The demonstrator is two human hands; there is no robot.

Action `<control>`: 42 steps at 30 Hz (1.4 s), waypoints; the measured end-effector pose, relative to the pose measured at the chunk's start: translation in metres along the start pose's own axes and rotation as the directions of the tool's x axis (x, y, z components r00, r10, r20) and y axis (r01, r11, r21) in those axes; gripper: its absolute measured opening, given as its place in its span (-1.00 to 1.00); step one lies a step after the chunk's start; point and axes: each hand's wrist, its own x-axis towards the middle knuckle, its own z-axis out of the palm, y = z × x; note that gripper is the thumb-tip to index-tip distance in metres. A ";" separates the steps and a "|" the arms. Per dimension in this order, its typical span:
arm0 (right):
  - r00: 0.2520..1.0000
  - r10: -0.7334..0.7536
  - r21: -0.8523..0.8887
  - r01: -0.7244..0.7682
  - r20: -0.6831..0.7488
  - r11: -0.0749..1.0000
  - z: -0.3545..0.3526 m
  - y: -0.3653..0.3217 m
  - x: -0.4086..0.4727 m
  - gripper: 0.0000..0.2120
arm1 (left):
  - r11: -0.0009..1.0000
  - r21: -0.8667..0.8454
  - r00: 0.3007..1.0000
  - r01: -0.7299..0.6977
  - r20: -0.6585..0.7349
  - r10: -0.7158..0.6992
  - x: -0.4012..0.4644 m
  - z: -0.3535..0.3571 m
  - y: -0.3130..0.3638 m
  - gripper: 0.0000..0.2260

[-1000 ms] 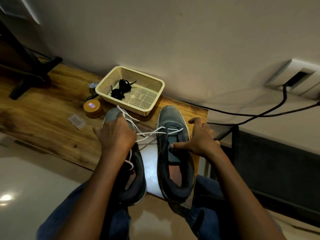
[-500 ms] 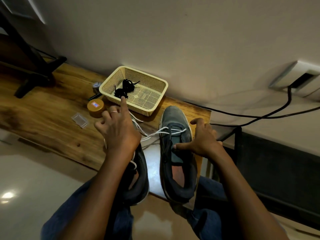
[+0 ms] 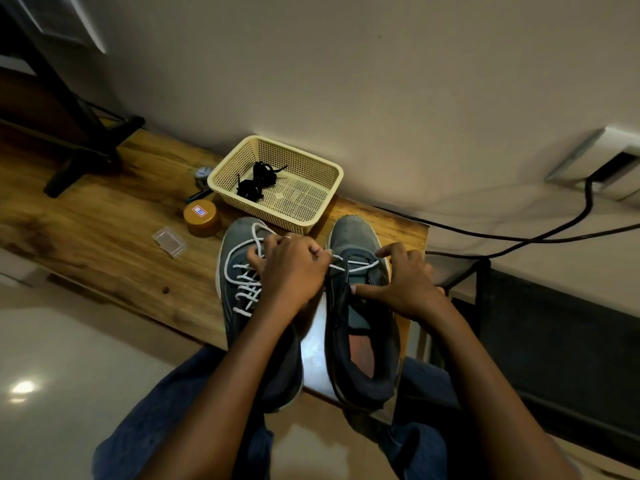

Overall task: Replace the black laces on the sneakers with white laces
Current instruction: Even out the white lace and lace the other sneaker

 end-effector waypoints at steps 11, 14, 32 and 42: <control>0.922 -0.130 0.355 0.268 -0.366 0.896 0.001 -0.010 0.004 -0.92 | 0.700 -0.679 0.975 -0.221 -0.159 0.154 0.003 -0.028 0.013 -0.73; 0.891 -0.271 0.477 0.428 -0.364 0.768 -0.003 -0.027 -0.008 -0.94 | 0.468 -0.871 0.957 -0.151 -0.010 0.290 -0.002 -0.032 0.020 -0.69; 0.985 -0.139 0.647 0.172 -0.103 0.742 -0.030 -0.009 -0.007 -0.84 | 0.285 -0.956 0.971 0.073 0.003 -0.239 0.007 -0.034 0.005 -0.78; 0.970 0.114 0.545 0.021 -0.213 0.838 -0.038 0.022 0.003 -0.82 | 0.322 -0.936 0.888 0.140 -0.025 -0.458 0.011 -0.038 -0.003 -0.81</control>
